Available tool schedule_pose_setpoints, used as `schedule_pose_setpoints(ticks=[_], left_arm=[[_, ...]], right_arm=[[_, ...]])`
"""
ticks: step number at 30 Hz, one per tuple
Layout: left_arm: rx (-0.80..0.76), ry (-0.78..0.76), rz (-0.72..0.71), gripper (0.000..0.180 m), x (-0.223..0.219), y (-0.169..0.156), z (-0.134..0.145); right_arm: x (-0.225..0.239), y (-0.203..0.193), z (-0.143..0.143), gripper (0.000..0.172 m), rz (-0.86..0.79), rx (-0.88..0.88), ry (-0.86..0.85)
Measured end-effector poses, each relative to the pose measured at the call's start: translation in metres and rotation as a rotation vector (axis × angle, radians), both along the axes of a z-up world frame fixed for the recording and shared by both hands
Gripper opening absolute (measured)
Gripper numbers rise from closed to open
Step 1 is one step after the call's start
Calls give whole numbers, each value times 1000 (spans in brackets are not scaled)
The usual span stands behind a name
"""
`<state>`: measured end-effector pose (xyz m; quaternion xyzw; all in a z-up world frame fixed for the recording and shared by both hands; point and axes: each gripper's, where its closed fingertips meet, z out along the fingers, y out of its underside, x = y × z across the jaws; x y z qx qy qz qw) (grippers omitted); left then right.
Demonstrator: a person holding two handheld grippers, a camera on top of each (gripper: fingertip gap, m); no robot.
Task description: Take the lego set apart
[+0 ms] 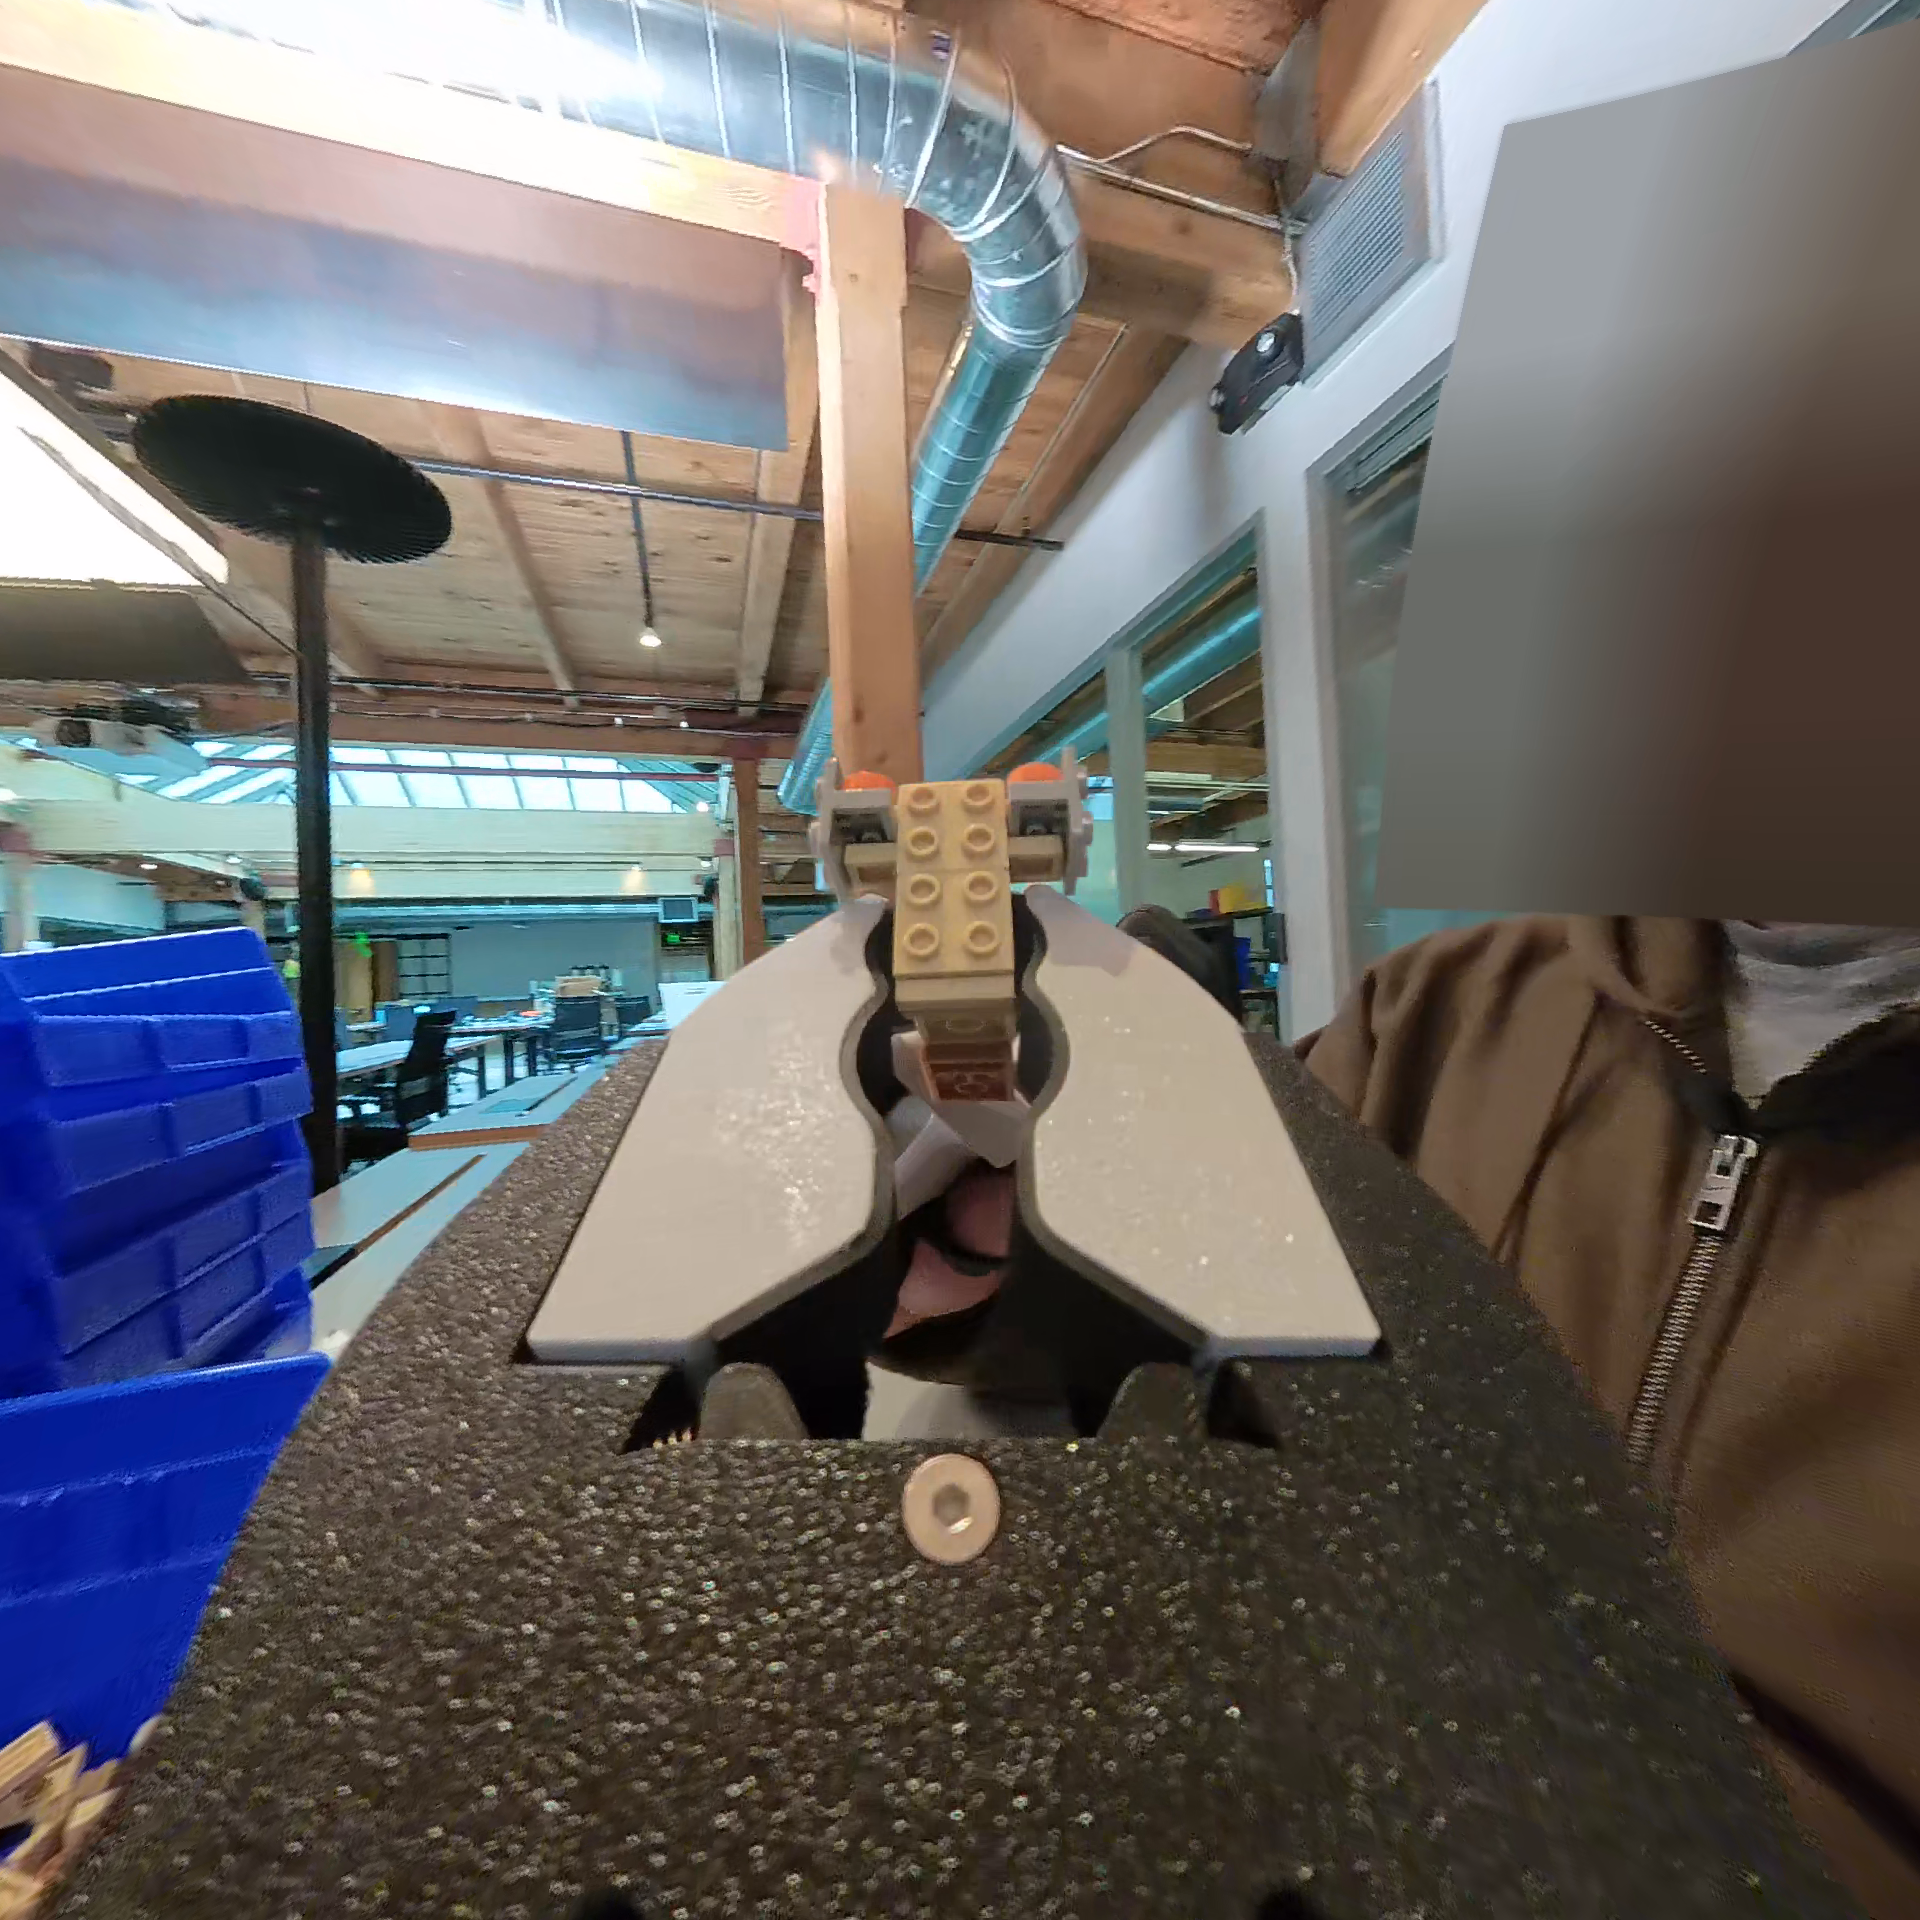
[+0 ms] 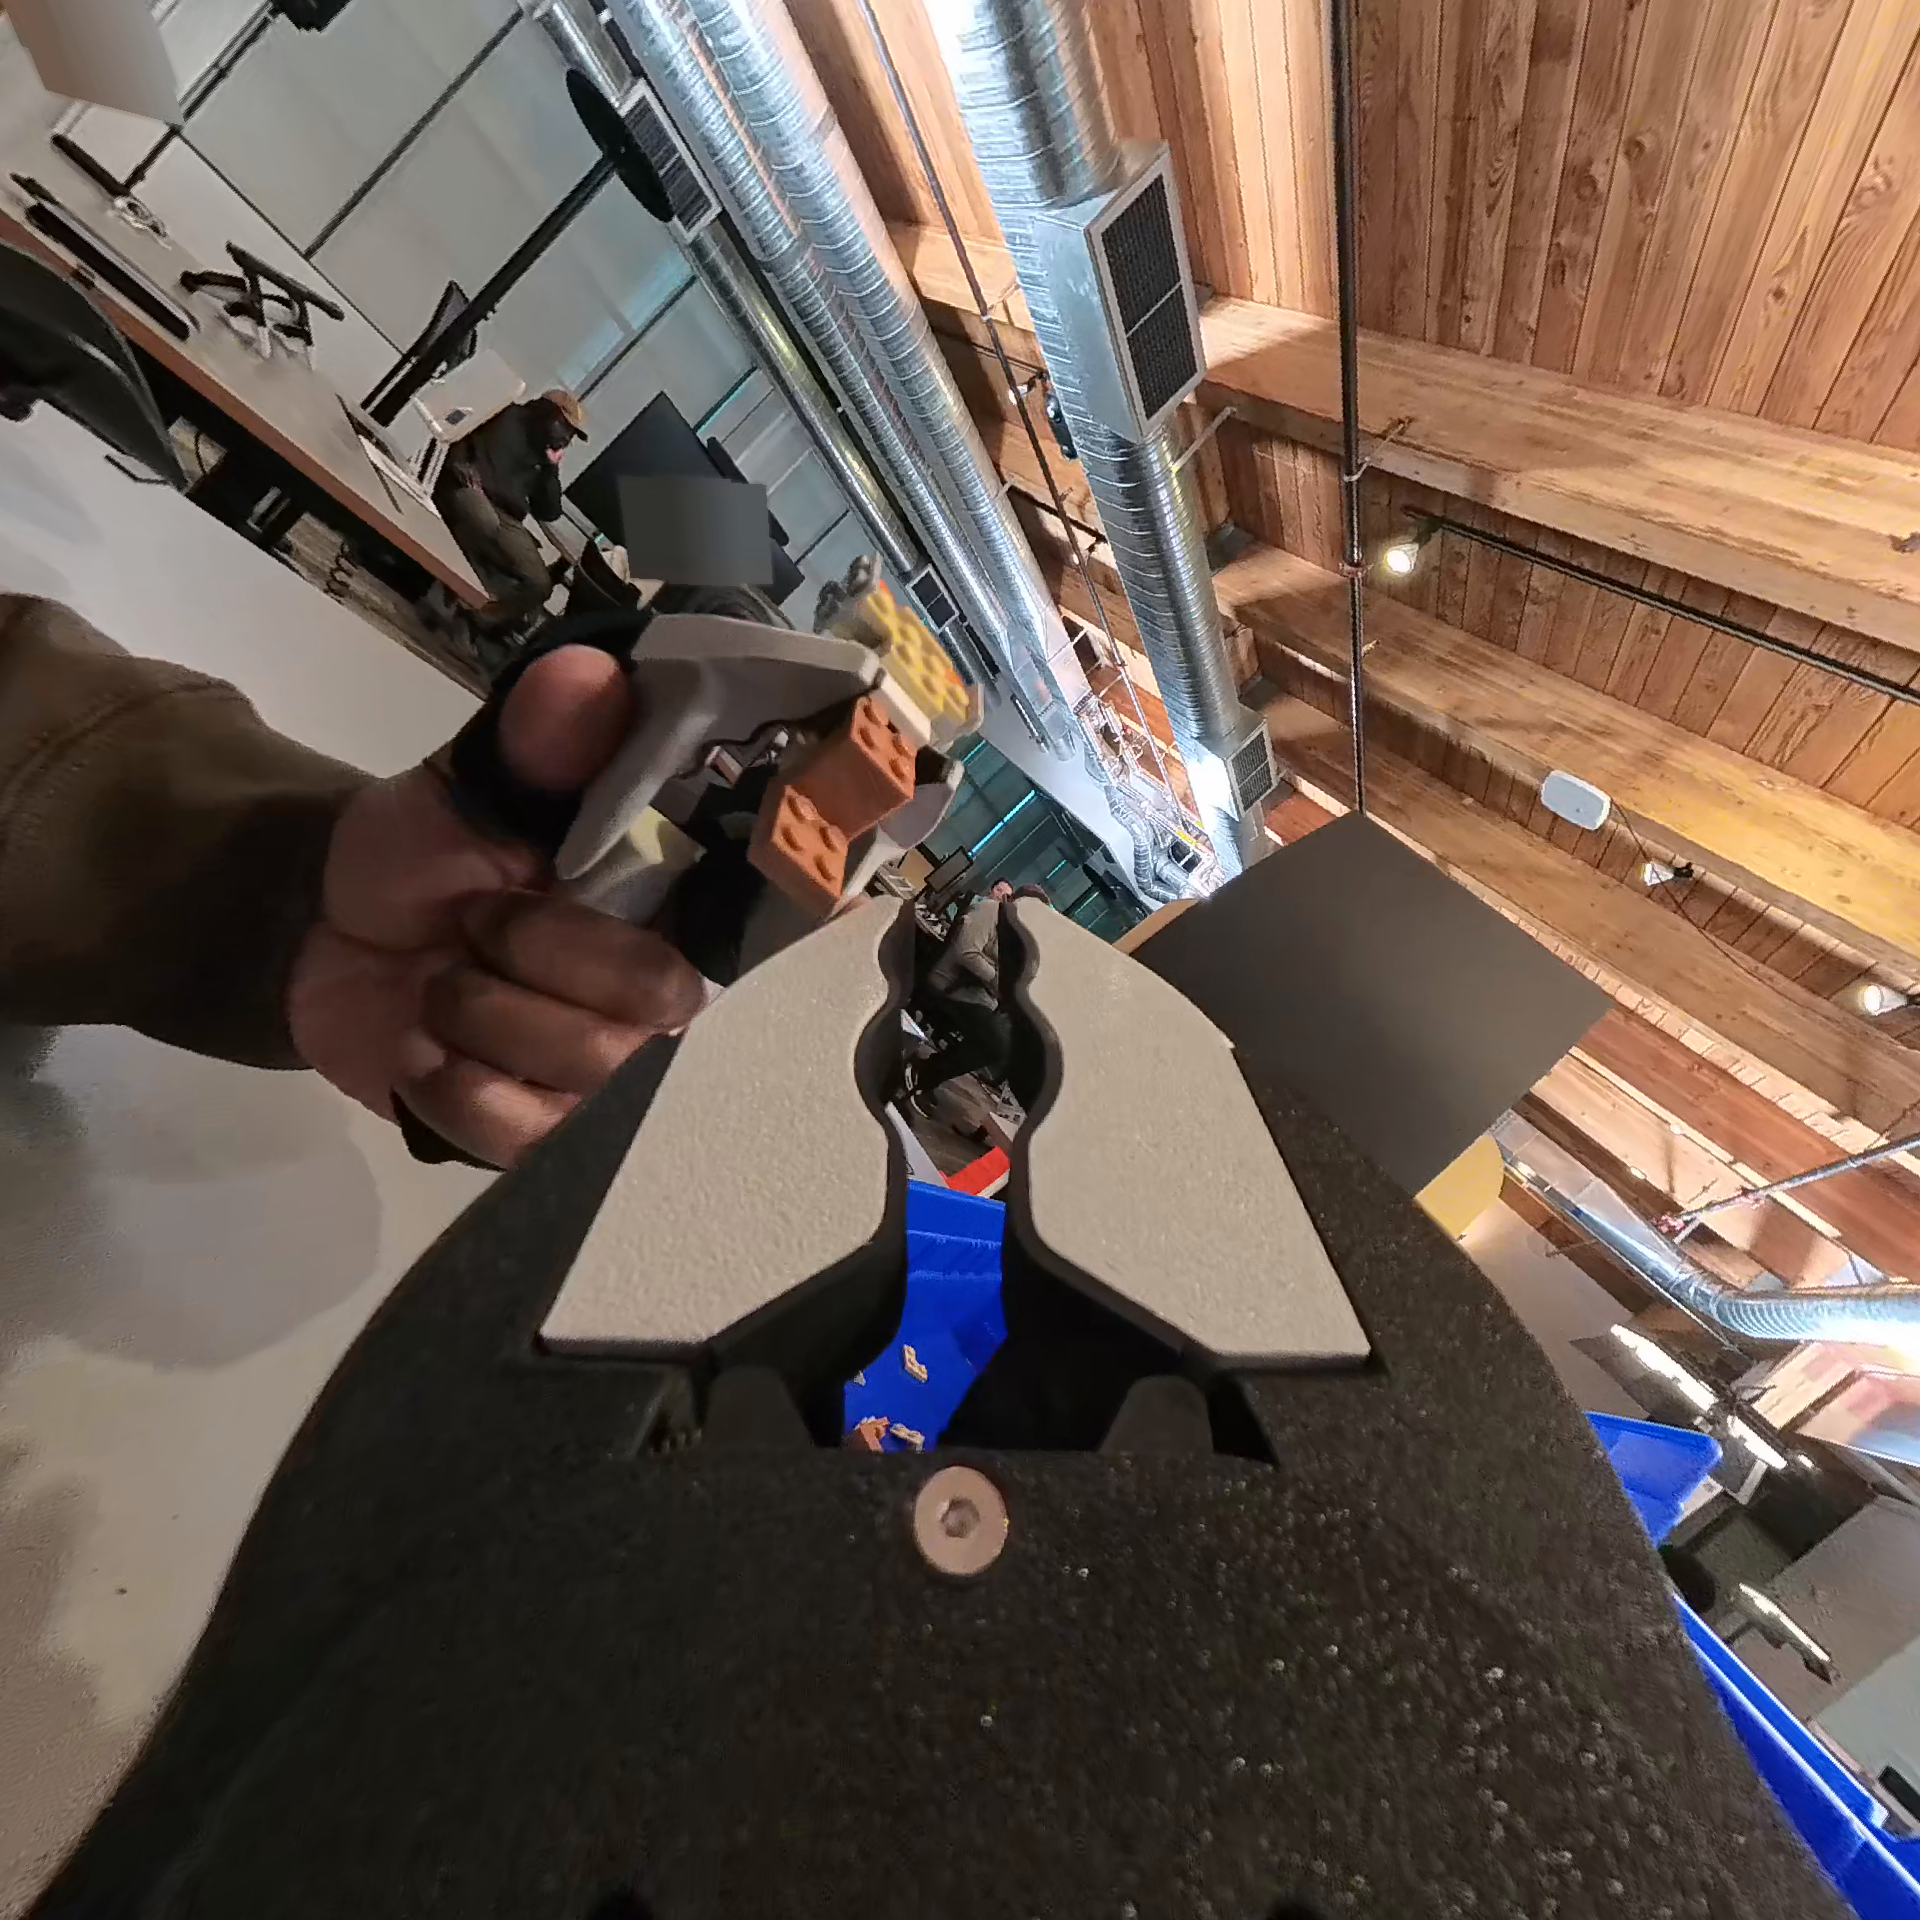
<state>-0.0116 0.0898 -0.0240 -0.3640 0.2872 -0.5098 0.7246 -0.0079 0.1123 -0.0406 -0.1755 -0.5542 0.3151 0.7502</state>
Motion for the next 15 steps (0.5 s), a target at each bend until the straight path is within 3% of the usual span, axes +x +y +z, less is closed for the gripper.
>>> schedule_pose_setpoints(ticks=[15], left_arm=[[8,63,-4,19,9,-2,-4]], right_arm=[[2,-7,-1,14,42,10,-12]])
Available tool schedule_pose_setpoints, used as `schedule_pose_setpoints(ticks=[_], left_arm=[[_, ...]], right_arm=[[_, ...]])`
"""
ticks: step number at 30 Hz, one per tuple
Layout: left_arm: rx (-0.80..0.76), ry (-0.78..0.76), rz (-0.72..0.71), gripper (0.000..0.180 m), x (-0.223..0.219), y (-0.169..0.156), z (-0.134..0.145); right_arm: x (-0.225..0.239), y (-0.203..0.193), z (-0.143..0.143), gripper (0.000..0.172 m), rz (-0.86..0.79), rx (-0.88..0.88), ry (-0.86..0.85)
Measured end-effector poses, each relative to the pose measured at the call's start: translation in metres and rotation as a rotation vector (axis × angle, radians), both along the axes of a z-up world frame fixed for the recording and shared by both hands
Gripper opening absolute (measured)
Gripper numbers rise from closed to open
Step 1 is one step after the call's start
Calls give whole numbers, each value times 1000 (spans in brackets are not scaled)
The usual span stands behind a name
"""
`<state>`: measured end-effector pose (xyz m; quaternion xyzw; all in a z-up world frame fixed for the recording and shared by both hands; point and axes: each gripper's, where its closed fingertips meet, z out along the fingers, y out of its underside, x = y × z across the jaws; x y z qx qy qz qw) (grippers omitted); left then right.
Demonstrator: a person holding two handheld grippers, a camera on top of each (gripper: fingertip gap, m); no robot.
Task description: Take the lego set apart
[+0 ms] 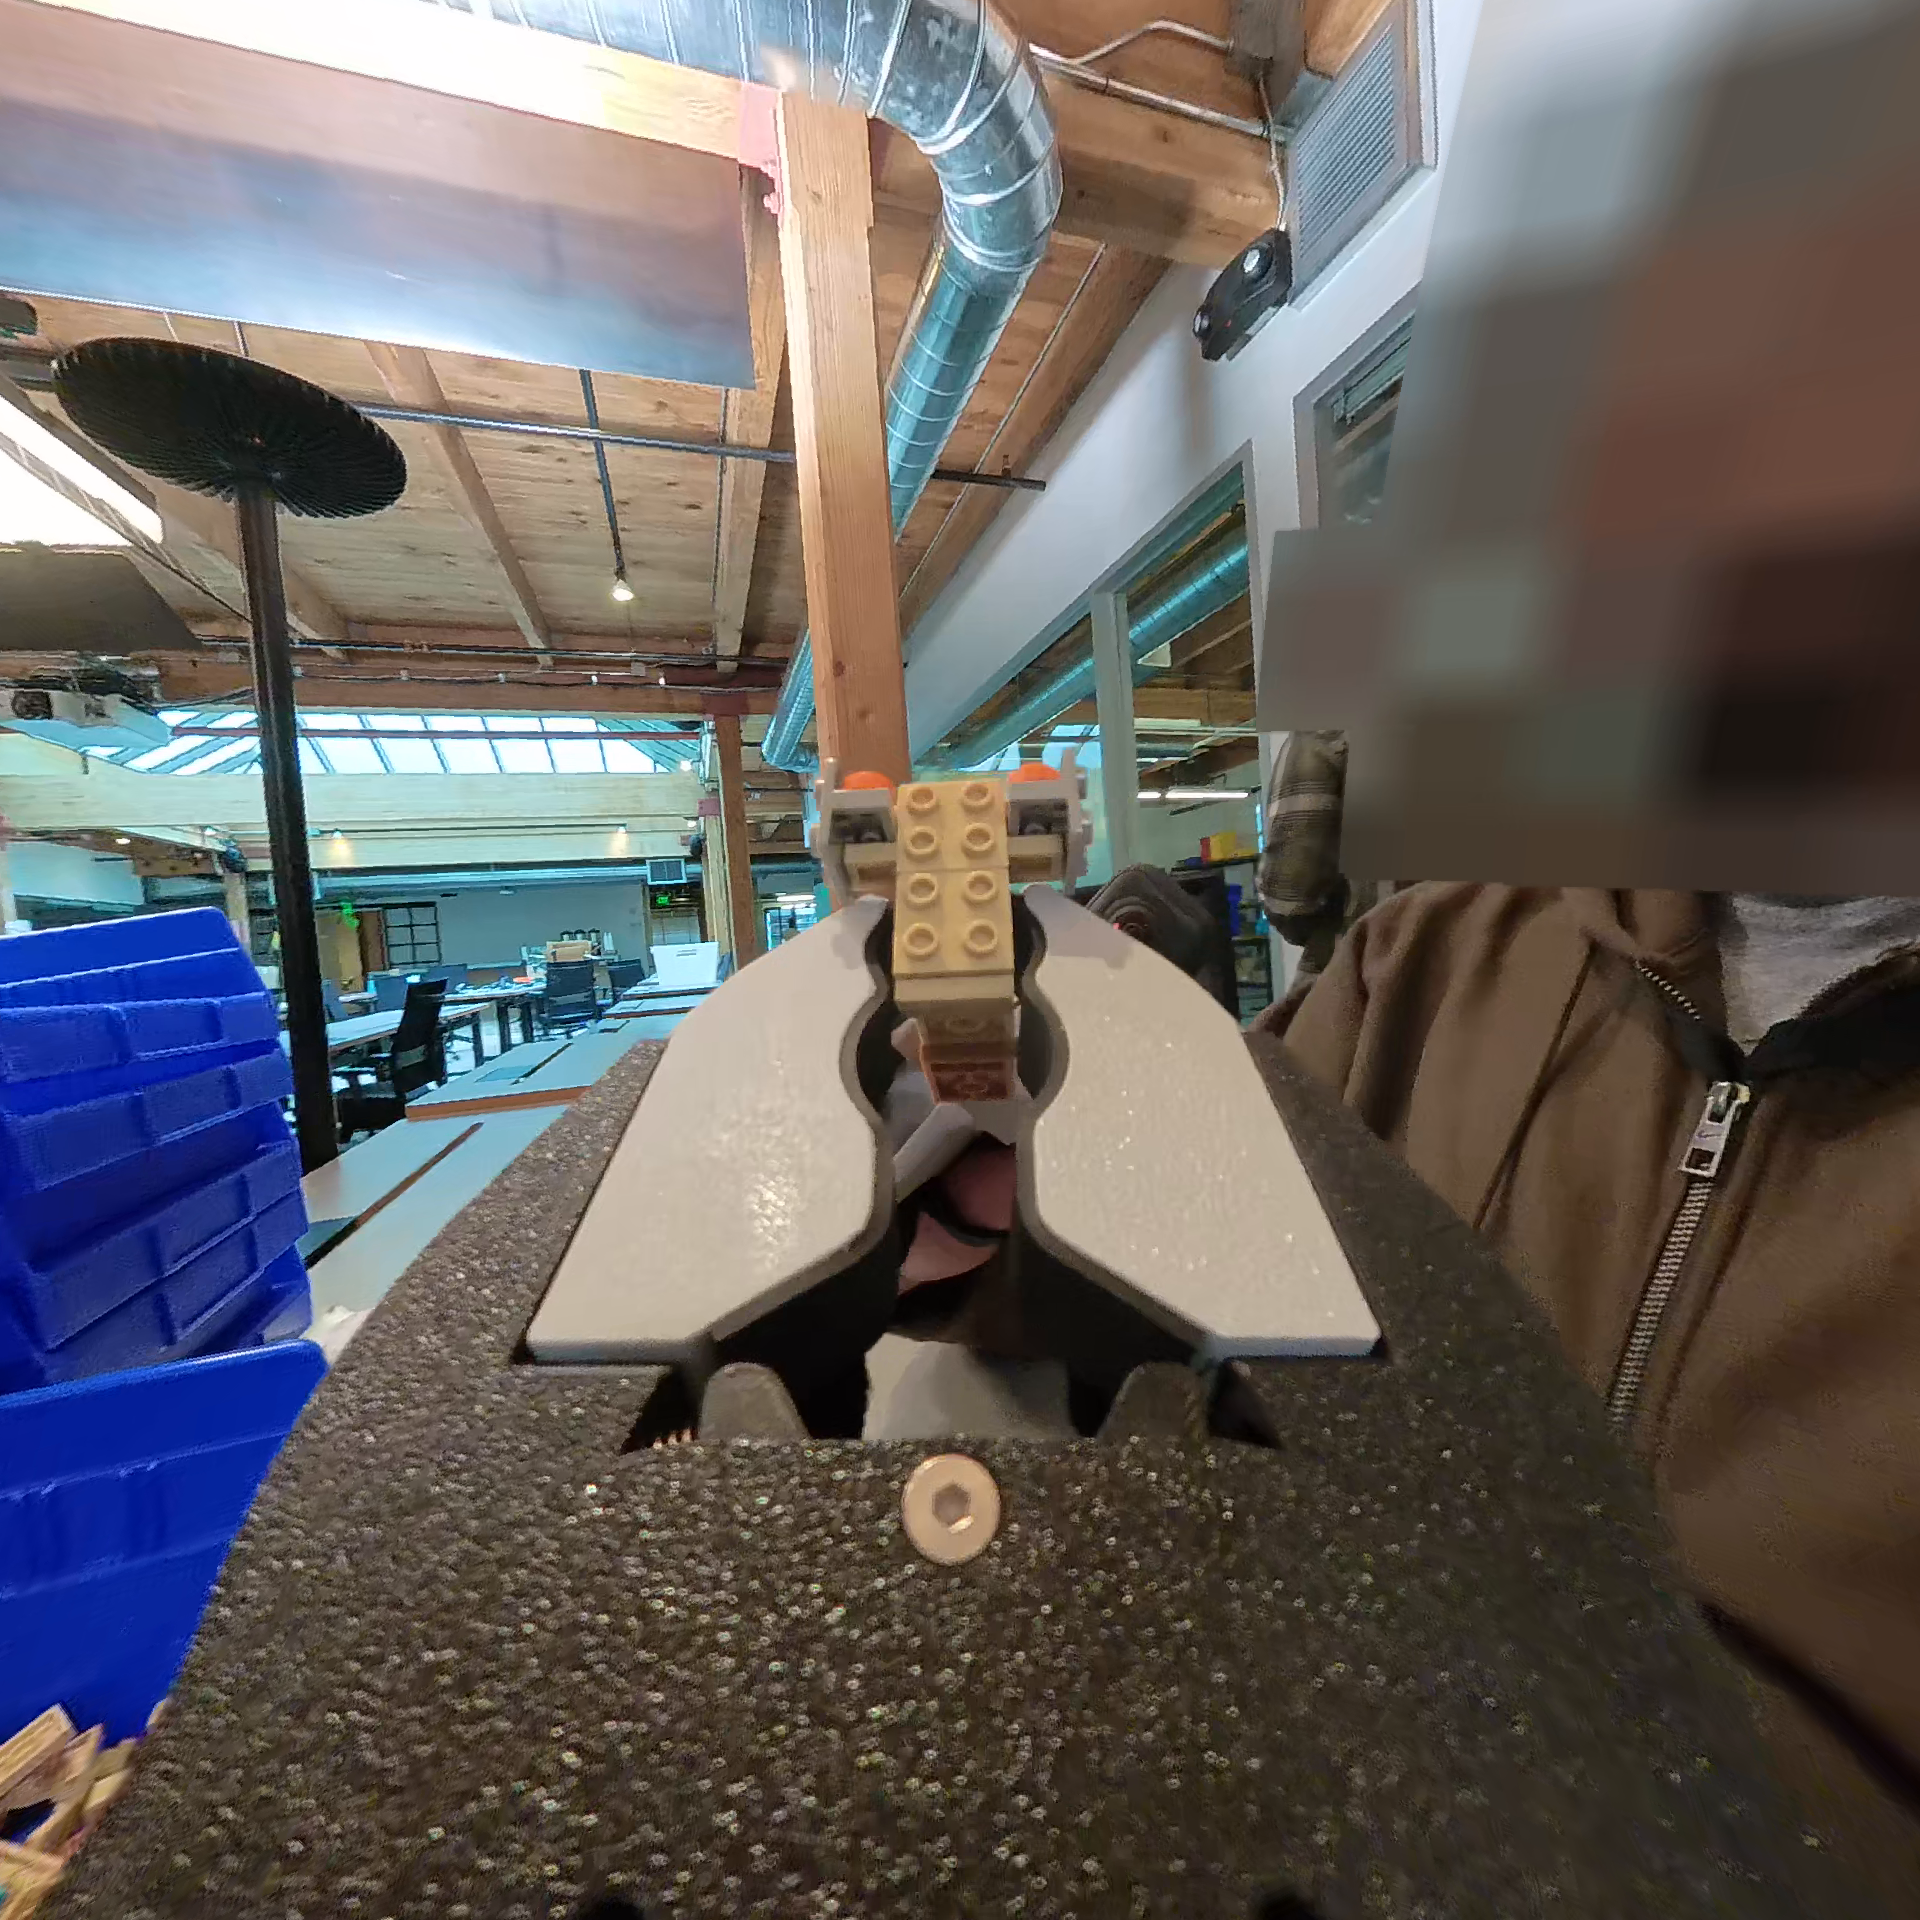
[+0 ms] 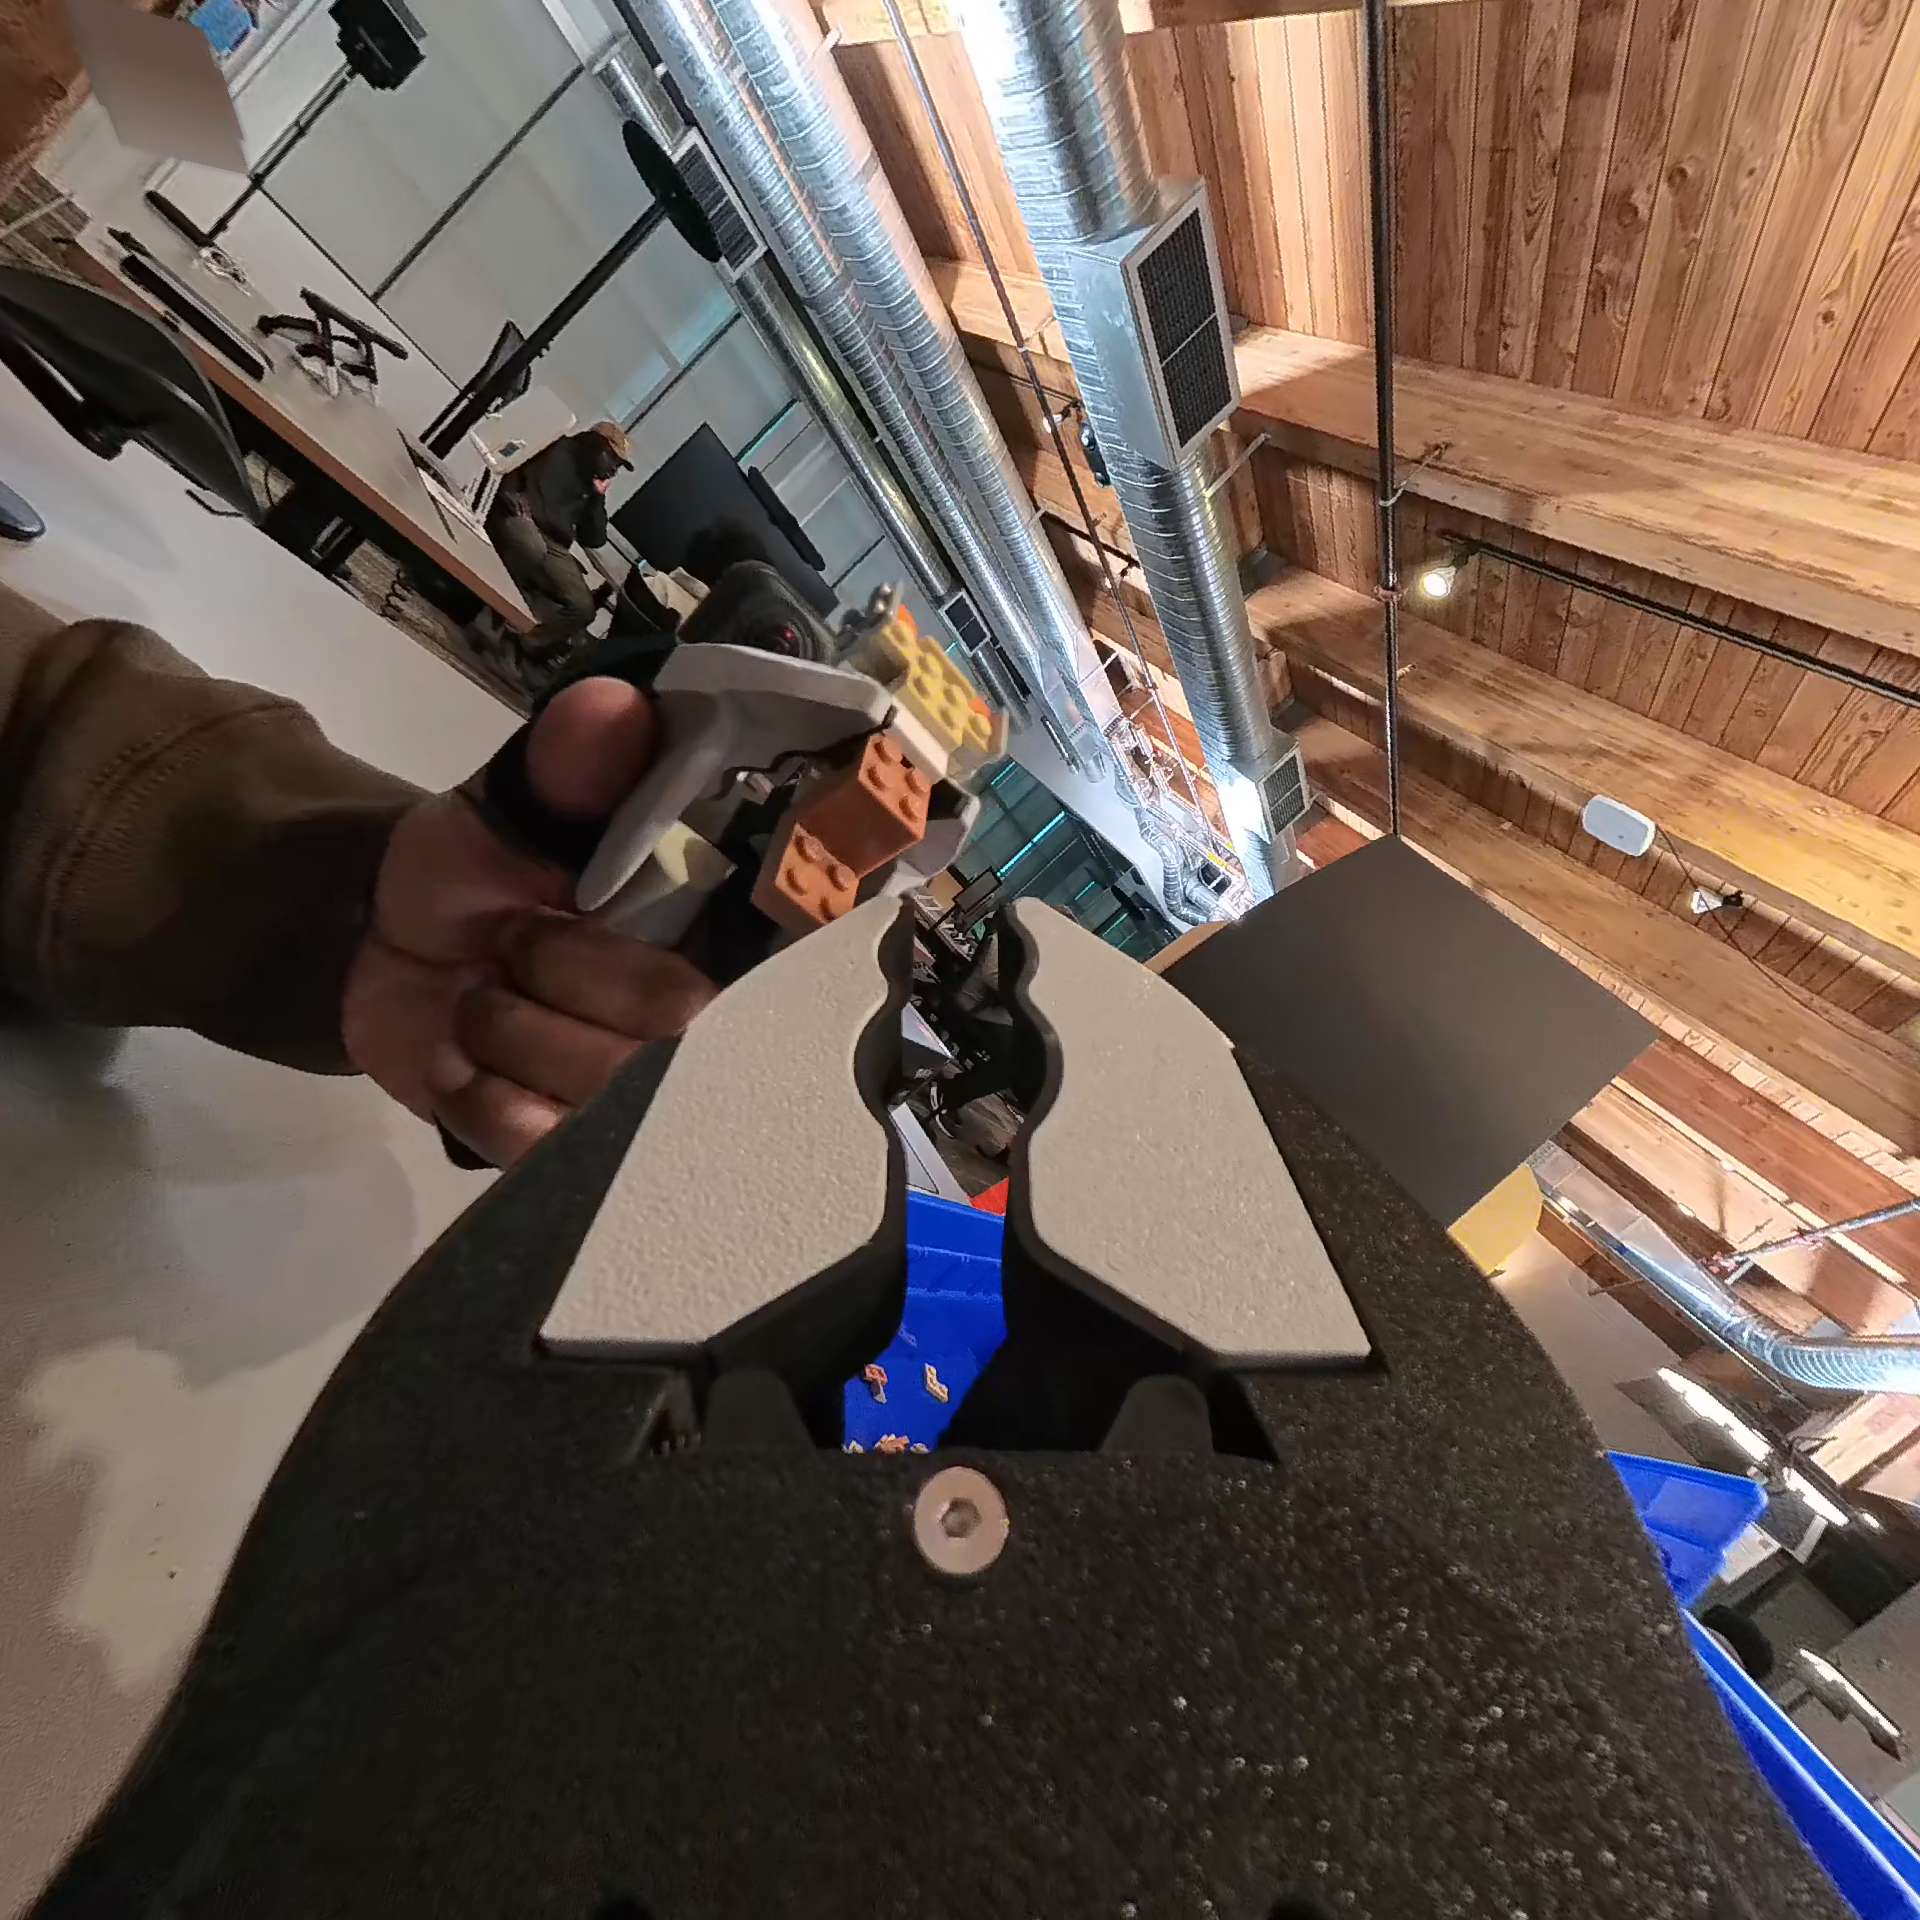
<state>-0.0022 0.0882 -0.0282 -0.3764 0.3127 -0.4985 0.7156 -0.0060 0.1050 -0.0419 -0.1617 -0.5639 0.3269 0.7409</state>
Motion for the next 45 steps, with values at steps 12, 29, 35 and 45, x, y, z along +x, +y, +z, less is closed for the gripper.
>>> schedule_pose_setpoints(ticks=[12,29,35,45], left_arm=[[132,241,420,20,1,23,-7],[398,562,1109,19,-10,56,-13],[435,594,1147,19,-5,57,-16],[461,612,1217,19,-7,58,-14]], right_arm=[[10,-1,11,16,14,1,41],[1,1,4,27,-153,88,59],[-2,5,2,28,-179,77,48],[-3,9,2,19,-189,55,11]])
